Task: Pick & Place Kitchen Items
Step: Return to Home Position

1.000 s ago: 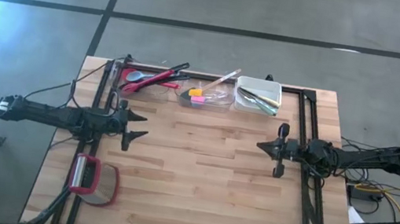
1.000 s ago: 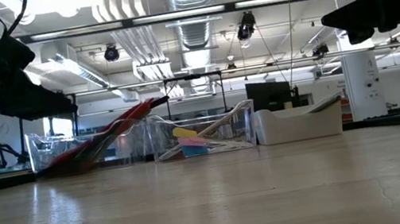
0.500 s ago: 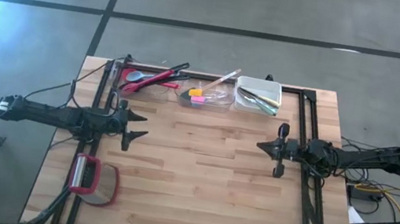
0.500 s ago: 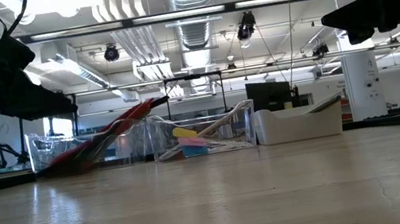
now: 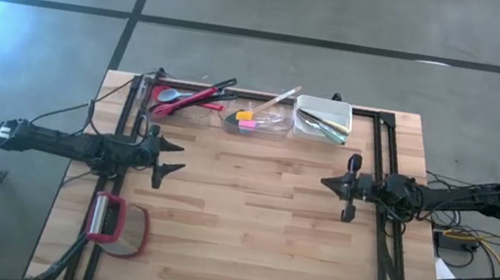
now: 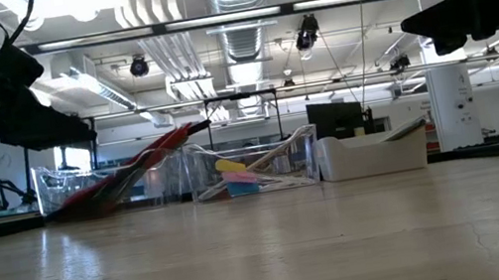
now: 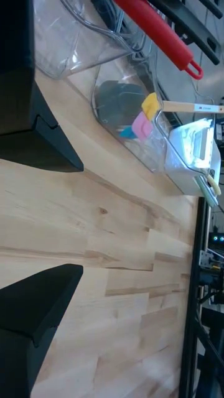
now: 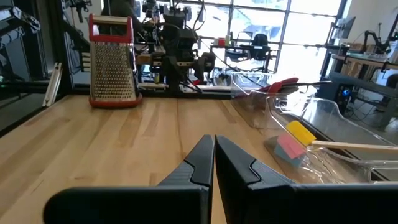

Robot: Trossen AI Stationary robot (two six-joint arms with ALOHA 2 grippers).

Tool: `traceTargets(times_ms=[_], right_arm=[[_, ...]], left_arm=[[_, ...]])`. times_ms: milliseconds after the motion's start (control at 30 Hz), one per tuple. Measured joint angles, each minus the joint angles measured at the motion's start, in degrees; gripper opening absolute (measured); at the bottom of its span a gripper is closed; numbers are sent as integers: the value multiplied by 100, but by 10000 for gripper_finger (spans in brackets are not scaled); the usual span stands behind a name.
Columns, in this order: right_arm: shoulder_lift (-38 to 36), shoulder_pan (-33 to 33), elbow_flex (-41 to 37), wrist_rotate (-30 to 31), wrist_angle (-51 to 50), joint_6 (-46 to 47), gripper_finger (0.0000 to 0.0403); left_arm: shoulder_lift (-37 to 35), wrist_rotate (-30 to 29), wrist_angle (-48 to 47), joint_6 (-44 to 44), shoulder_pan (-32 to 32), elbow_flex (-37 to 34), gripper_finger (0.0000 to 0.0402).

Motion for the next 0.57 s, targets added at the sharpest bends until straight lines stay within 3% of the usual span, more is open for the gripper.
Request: traceTargets(times_ms=[567], right_arm=[[-2, 0, 0, 0, 0, 51, 8]], left_arm=[[0, 0, 0, 0, 0, 0, 260]])
